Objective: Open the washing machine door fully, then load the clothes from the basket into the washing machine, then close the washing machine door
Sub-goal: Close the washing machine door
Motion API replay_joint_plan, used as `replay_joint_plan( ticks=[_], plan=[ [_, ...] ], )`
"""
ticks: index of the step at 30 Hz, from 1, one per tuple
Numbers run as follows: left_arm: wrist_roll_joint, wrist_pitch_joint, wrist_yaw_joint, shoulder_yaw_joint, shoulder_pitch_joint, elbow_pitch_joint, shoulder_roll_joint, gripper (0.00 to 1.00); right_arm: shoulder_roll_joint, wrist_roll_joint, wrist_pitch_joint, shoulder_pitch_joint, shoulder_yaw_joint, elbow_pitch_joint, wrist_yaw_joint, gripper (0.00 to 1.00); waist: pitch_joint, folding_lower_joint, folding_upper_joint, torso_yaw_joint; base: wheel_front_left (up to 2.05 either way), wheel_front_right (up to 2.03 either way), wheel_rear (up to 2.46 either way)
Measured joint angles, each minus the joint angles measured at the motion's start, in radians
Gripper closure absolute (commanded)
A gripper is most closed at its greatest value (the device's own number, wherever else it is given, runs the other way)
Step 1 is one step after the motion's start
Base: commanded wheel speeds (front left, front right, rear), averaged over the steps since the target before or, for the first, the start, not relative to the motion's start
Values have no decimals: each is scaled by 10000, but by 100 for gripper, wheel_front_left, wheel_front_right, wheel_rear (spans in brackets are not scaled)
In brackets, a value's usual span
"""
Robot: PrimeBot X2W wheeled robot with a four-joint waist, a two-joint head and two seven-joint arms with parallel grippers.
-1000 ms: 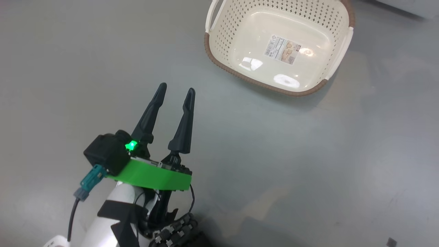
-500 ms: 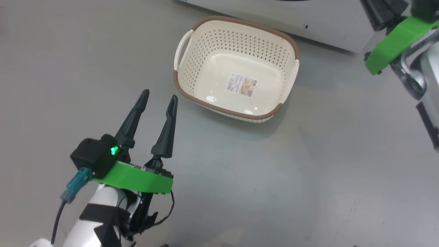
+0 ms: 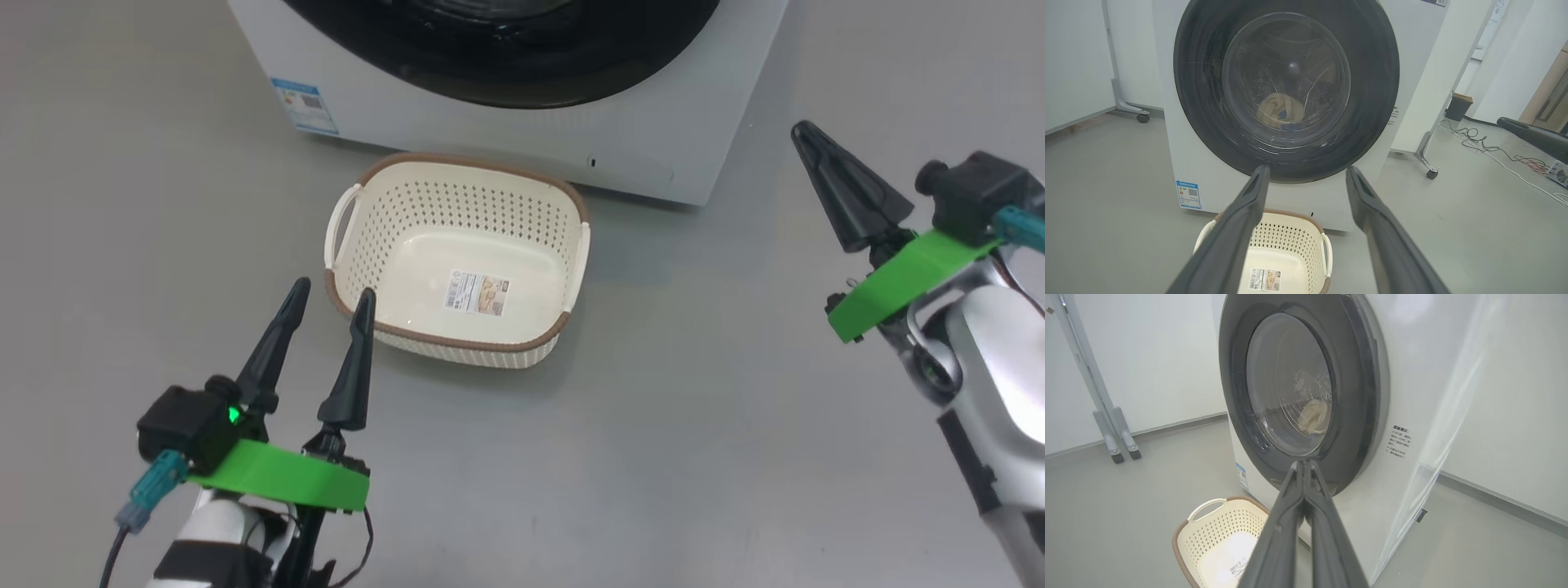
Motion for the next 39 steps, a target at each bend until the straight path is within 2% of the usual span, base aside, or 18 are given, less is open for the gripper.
replay_joint_plan(
  ticks=[10, 18, 19, 20, 28, 39],
  plan=[
    [0, 0, 0, -42, 760, 81, 81, 0, 936, -31, 0, 3019, -2385, -1453, 0, 100, -1065, 0, 0, -790, 0, 0, 0],
    [12, 0, 0, 36, 1304, 73, 123, 0, 1499, -278, 0, 4710, -3996, -2284, 0, 100, -1613, 0, 0, -1130, 0, 0, 0],
    [12, 0, 0, 40, 1367, 75, 123, 0, 1567, -280, 0, 4882, -4211, -2343, 0, 65, -1678, 0, 0, -1147, 0, 0, 0],
    [12, 0, 0, 61, 1426, 75, 123, 0, 1668, -280, 0, 5036, -4410, -2387, 0, 0, -1743, 0, 0, -1162, 0, 0, 0],
    [12, 0, 0, 462, 1860, 77, 94, 0, 2203, -382, 0, 5931, -5323, -2683, -2, 0, -2093, 0, 0, -1259, 0, 0, 0],
    [259, 0, 0, 715, 1936, 73, -46, 0, 2395, -558, 0, 6372, -5511, -2769, -2, 0, -2135, 0, 0, -1270, 0, 0, 0]
  ],
)
